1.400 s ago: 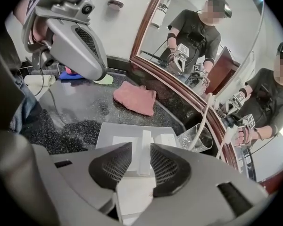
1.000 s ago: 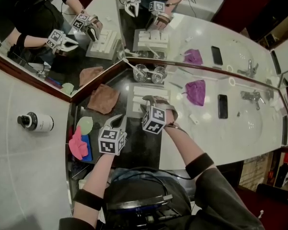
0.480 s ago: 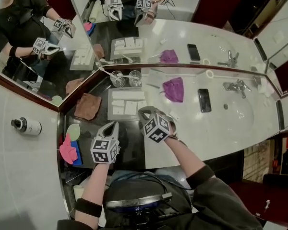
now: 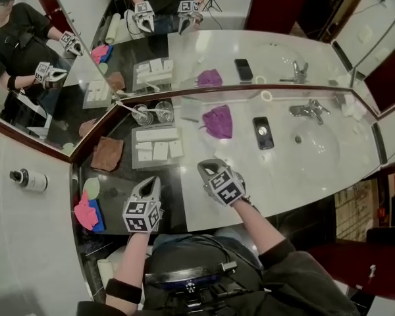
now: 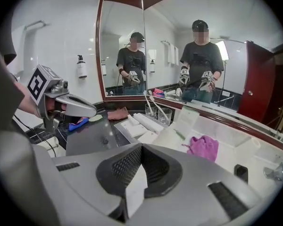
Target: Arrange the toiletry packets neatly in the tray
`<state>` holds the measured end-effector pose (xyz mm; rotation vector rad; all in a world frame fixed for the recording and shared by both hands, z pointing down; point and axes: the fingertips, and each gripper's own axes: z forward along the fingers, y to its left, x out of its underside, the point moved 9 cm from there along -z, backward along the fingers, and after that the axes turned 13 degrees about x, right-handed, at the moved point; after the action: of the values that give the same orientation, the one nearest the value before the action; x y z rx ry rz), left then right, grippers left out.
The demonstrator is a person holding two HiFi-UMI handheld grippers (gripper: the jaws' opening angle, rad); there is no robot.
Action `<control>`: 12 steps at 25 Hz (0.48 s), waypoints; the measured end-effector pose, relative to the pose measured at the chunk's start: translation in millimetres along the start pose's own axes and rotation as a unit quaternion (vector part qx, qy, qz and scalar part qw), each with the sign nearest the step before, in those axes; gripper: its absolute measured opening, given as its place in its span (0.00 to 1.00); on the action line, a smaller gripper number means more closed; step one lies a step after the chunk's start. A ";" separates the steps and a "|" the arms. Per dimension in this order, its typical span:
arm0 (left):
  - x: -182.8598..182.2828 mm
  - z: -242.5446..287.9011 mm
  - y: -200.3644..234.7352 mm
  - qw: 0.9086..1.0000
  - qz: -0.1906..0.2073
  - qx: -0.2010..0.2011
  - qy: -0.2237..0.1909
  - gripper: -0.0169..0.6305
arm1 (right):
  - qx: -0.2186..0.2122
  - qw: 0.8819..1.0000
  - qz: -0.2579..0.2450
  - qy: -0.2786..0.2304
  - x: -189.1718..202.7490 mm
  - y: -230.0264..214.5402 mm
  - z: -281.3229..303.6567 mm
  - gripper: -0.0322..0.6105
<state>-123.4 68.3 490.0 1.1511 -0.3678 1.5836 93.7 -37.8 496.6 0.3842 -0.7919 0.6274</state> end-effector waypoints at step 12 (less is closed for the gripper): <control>-3.0 19.4 -19.4 0.999 0.023 0.041 0.026 0.03 | 0.043 0.999 0.017 0.027 35.9 -20.1 -14.5 0.07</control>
<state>-97.3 59.3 490.6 1.1687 -0.3003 1.6777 133.8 -31.7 512.6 0.4320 -0.7236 0.7031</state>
